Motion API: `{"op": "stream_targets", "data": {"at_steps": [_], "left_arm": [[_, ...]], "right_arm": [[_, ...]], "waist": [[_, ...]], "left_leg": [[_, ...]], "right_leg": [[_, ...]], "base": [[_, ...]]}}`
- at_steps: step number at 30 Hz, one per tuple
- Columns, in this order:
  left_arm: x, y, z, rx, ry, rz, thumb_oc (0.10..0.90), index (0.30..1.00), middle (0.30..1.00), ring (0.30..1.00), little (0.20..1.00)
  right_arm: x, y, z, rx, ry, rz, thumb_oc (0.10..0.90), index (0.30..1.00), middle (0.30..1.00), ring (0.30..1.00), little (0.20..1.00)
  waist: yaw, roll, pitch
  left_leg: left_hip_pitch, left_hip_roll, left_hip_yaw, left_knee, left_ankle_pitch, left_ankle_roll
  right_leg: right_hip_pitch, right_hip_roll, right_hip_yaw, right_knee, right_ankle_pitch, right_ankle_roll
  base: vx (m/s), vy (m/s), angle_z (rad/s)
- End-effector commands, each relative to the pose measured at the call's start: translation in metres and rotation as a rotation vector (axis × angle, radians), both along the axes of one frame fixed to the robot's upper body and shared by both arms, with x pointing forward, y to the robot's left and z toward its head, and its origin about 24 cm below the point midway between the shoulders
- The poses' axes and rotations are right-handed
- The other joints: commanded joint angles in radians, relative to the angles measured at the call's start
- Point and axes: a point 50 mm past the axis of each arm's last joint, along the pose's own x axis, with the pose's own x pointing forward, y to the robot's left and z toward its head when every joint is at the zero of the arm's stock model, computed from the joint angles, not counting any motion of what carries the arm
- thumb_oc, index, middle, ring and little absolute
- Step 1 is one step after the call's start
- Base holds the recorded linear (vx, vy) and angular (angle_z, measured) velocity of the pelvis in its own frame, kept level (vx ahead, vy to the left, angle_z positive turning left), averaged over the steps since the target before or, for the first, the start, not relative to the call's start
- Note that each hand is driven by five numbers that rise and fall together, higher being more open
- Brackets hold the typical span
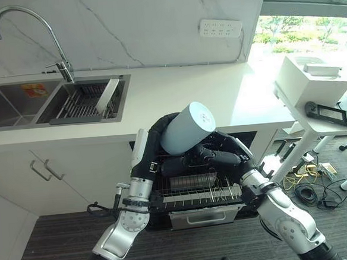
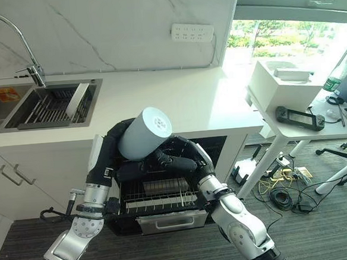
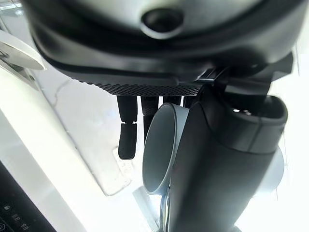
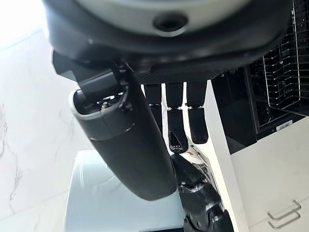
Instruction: Place the dishes in the dishwasher.
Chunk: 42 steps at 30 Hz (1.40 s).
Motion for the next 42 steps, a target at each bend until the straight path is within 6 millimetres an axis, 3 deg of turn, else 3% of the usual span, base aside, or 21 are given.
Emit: {"op": "stream_targets", "data": {"at_steps": [1,5,6,7,8,30,42], "left_arm": [[-0.001,-0.03,0.056,-0.067,-0.287,-0.161,0.4,0.3,0.3,0.3,0.3],[-0.001,-0.03,0.056,-0.069,-0.282,-0.162,0.4,0.3,0.3,0.3,0.3],[-0.002,-0.03,0.056,-0.072,-0.28,-0.162,0.4,0.3,0.3,0.3,0.3],[-0.001,-0.029,0.056,-0.074,-0.279,-0.161,0.4,0.3,0.3,0.3,0.3],[-0.001,-0.029,0.056,-0.075,-0.278,-0.16,0.4,0.3,0.3,0.3,0.3],[0.002,-0.013,0.049,-0.097,-0.255,-0.071,0.4,0.3,0.3,0.3,0.3],[0.005,-0.004,0.044,-0.069,-0.252,-0.028,0.4,0.3,0.3,0.3,0.3]], "right_arm": [[0.003,0.013,0.061,0.175,-0.298,0.061,0.4,0.3,0.3,0.3,0.3],[0.001,0.015,0.061,0.161,-0.304,0.077,0.4,0.3,0.3,0.3,0.3],[0.001,0.016,0.061,0.157,-0.303,0.084,0.455,0.382,0.382,0.382,0.382],[0.001,0.016,0.06,0.152,-0.307,0.092,0.645,0.667,0.667,0.667,0.667],[0.001,0.016,0.061,0.146,-0.314,0.097,0.8,0.9,0.9,0.9,0.9],[-0.007,0.002,0.074,0.073,-0.43,0.159,0.8,0.9,0.9,0.9,0.9],[-0.008,-0.007,0.077,0.195,-0.407,0.198,0.8,0.9,0.9,0.9,0.9]], "waist": [[0.001,0.018,-0.037],[0.002,0.019,-0.037],[0.002,0.02,-0.036],[0.002,0.019,-0.035],[0.003,0.019,-0.035],[0.001,0.012,-0.029],[-0.003,0.011,-0.032]], "left_leg": [[0.057,0.025,-0.099,0.004,-0.16,-0.041],[0.058,0.025,-0.099,0.004,-0.16,-0.041],[0.058,0.025,-0.099,0.004,-0.16,-0.041],[0.059,0.024,-0.099,0.004,-0.16,-0.041],[0.059,0.024,-0.1,0.004,-0.16,-0.041],[0.062,0.022,-0.101,0.004,-0.161,-0.04],[0.064,0.022,-0.101,0.004,-0.163,-0.04]], "right_leg": [[0.062,-0.006,0.002,0.038,-0.17,0.077],[0.062,-0.006,0.003,0.038,-0.17,0.077],[0.063,-0.006,0.003,0.038,-0.17,0.077],[0.064,-0.006,0.003,0.038,-0.171,0.077],[0.064,-0.006,0.003,0.038,-0.171,0.077],[0.069,-0.005,0.005,0.038,-0.171,0.078],[0.07,0.0,0.011,0.038,-0.172,0.078]], "base": [[0.0,0.0,0.0],[0.0,0.0,0.0],[0.0,0.0,0.0],[0.0,0.0,0.0],[0.0,0.0,0.0],[0.0,0.0,0.0],[0.0,0.0,0.0]]}}
